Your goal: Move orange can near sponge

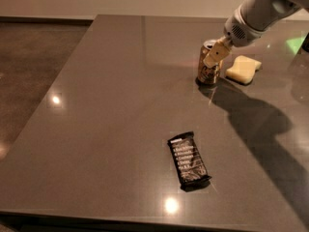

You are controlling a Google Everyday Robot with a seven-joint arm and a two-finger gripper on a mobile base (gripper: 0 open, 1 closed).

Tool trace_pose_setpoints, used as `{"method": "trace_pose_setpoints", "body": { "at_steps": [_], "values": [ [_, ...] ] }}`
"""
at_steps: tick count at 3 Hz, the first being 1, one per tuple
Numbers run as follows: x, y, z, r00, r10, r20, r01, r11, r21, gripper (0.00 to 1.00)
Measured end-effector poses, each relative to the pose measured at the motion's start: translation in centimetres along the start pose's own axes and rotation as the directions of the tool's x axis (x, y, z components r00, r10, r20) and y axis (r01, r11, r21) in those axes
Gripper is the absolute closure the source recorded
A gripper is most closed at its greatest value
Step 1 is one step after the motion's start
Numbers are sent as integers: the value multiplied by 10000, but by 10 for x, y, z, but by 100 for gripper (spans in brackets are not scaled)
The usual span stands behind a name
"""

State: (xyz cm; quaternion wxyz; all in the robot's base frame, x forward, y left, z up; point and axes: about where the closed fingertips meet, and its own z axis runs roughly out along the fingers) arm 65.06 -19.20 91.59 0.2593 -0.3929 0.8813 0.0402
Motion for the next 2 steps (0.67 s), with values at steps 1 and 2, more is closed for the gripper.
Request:
{"method": "trace_pose_setpoints", "body": {
  "at_steps": [1, 2],
  "values": [
    [0, 1, 3, 10000, -12, -19, 12, 10000, -32, 7],
    [0, 2, 5, 10000, -19, -31, 18, 10000, -52, 0]
  ]
}}
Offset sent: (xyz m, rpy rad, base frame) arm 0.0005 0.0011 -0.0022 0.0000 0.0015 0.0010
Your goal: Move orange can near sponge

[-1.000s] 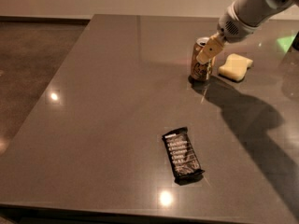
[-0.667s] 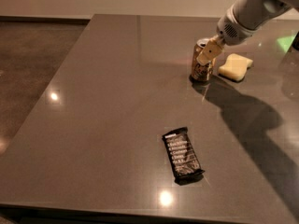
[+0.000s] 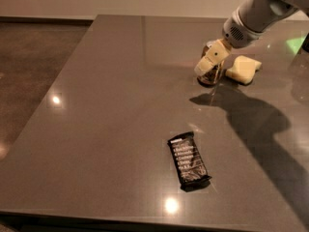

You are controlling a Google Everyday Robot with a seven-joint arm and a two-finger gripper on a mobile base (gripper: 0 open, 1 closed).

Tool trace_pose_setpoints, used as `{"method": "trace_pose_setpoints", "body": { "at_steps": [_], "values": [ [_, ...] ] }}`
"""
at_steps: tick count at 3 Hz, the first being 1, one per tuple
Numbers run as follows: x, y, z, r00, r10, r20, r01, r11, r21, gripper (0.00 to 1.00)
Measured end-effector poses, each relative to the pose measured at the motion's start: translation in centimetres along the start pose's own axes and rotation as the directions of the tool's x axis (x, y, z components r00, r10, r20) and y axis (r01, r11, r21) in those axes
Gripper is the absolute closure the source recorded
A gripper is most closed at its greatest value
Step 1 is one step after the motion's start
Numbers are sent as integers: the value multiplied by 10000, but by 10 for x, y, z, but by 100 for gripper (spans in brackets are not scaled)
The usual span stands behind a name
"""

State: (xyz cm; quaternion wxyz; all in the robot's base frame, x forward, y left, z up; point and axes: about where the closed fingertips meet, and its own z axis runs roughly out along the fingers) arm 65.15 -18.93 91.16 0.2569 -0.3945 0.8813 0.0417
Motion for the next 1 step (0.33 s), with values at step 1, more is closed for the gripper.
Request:
{"method": "trace_pose_setpoints", "body": {
  "at_steps": [1],
  "values": [
    [0, 0, 0, 10000, 0, 0, 0, 10000, 0, 0]
  ]
}}
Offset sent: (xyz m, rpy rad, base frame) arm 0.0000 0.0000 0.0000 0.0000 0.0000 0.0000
